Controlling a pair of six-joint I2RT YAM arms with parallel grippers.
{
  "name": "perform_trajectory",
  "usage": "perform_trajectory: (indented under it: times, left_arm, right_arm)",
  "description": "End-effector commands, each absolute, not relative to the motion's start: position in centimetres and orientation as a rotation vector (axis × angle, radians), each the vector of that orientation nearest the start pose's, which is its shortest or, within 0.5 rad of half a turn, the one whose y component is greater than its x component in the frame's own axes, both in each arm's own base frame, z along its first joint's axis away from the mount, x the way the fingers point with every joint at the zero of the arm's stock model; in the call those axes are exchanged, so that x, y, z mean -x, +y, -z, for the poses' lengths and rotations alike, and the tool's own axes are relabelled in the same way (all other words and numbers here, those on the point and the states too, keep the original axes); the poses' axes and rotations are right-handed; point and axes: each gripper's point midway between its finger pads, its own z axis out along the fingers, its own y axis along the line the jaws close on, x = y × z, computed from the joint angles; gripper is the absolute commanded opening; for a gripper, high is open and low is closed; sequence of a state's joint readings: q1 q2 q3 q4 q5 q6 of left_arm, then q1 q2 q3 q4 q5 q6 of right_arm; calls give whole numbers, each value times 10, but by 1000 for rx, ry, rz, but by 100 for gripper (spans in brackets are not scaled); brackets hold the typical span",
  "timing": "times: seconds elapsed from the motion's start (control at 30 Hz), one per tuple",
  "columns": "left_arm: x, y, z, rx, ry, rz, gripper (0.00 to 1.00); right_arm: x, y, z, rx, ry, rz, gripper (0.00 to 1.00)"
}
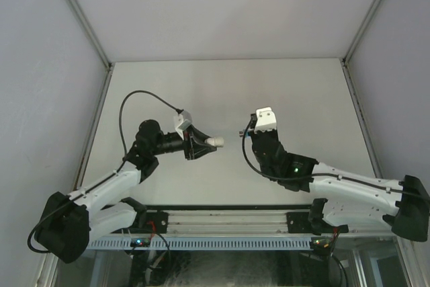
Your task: Install the water faucets
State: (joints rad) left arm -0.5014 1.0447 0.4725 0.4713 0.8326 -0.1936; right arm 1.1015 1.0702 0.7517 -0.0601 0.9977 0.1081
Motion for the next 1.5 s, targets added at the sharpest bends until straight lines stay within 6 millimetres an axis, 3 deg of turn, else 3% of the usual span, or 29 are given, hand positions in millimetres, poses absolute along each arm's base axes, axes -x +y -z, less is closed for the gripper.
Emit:
perform_trajectory:
  times: [0.0,0.1,0.23,0.4,0.8,1.1,1.33,1.47]
  left_arm:
    - [-205,-270,-241,-846,1462,1269,0]
    - [-201,-270,-265,-799,1335,1298,0]
    - [-192,-271,-279,-807,1246,1345,0]
    - [-186,-271,-277,-872,1172,1311,0]
    - [-190,-287,-275,-870,1198,1336,0]
    - [-206,-286,-268,-838,1262,1237,0]
    - [-206,-289,-266,-853,1275,1223,0]
    - [-200,-292,-276,-857,1230,1249,0]
  right_arm:
    - [-251,180,-273,98,1633,63,0]
    - [-244,185,-278,100,1628,-2,0]
    - [-237,195,-283,141,1610,-36,0]
    - [-232,200,-291,162,1587,-51,0]
    - [-227,212,-305,190,1554,-70,0]
    - [-226,223,-300,214,1563,-63,0]
    - [-225,228,-301,209,1566,-102,0]
    - [-225,229,-298,195,1574,-107,0]
